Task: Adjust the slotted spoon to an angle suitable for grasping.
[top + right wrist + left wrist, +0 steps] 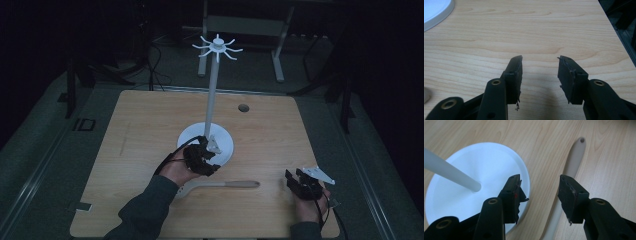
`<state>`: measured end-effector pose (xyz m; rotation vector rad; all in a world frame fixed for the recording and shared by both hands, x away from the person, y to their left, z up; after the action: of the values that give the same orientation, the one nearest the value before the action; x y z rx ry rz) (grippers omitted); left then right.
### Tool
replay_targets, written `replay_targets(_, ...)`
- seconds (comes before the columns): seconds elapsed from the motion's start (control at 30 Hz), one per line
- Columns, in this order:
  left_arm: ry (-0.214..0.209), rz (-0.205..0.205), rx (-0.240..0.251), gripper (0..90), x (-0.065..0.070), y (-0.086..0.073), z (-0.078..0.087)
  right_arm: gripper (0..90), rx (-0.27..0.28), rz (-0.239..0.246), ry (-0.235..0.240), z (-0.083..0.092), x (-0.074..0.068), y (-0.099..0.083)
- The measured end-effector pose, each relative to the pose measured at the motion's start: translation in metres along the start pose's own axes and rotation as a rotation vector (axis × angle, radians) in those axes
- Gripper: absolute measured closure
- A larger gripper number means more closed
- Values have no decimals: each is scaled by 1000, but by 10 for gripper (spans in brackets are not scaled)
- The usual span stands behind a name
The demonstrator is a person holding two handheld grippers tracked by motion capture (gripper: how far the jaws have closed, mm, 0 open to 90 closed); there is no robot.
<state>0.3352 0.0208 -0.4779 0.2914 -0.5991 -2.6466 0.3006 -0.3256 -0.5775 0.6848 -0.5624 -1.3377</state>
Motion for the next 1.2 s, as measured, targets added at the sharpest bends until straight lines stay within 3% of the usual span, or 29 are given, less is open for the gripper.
replay_targets(0.77,-33,-70,-112,595,6,9,-27,539,-7,-5,0,0,0,0)
replay_targets(1.2,-46,-90,-161,625,9,12,-39,536,-15,-1,-1,0,0,-1)
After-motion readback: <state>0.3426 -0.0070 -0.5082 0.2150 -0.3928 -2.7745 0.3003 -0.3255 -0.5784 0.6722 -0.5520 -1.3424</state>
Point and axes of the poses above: each handheld gripper's, and its own axes: z roughly backward along the jaws, y roughly out of its top, x roughly to its right, the point moved 2 cm from there along -z, roughly forward along the jaws, and after that the axes turned 9 degrees about -x, right-handed, at the moved point
